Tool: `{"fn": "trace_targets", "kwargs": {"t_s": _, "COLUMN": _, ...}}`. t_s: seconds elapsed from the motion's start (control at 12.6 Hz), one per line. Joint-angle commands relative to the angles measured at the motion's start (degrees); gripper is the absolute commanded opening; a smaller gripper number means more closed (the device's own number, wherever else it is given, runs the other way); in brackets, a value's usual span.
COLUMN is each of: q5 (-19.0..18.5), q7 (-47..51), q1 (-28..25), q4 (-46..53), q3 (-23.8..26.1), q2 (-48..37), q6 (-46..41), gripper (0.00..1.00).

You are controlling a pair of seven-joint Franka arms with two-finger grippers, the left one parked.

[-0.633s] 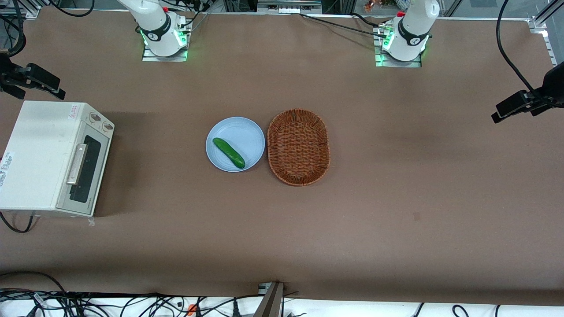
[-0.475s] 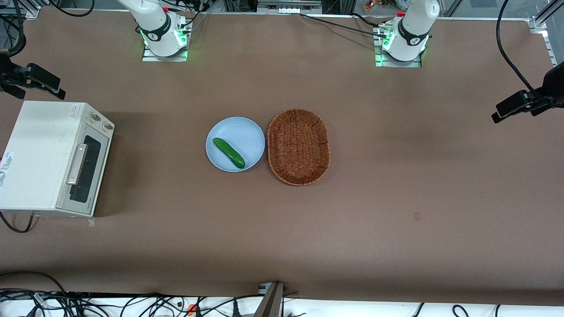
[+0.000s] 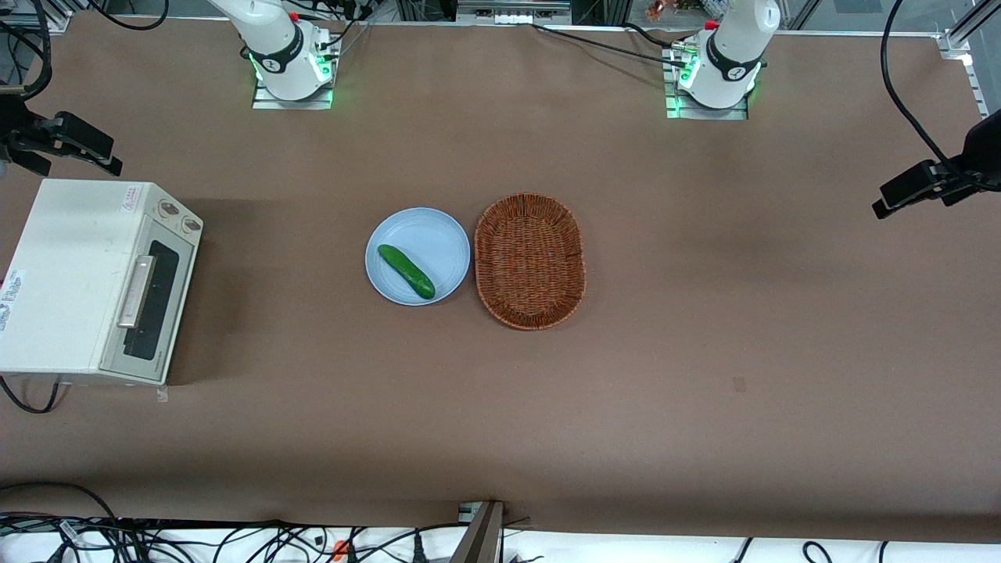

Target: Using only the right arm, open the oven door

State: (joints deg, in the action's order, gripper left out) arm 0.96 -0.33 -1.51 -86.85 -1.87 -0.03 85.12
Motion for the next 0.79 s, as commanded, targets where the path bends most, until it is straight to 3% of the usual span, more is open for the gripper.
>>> {"fn": "trace_targets", "kwargs": {"t_s": 0.0, "q5": -1.04, "q7": 0.59, "q1": 0.11, "q4": 0.10, "q3": 0.64, "q2": -0.68, "q6": -1.89, "gripper": 1.00}}
{"fn": "trace_targets", "kwargs": {"t_s": 0.32, "q5": -3.32, "q7": 0.59, "q1": 0.11, "q4": 0.28, "q3": 1.87, "q2": -0.68, "q6": -1.54, "gripper": 1.00}}
{"fn": "trace_targets", "kwargs": {"t_s": 0.71, "q5": -3.42, "q7": 0.68, "q1": 0.11, "q4": 0.19, "q3": 2.22, "q2": -0.68, "q6": -1.80, "gripper": 1.00}}
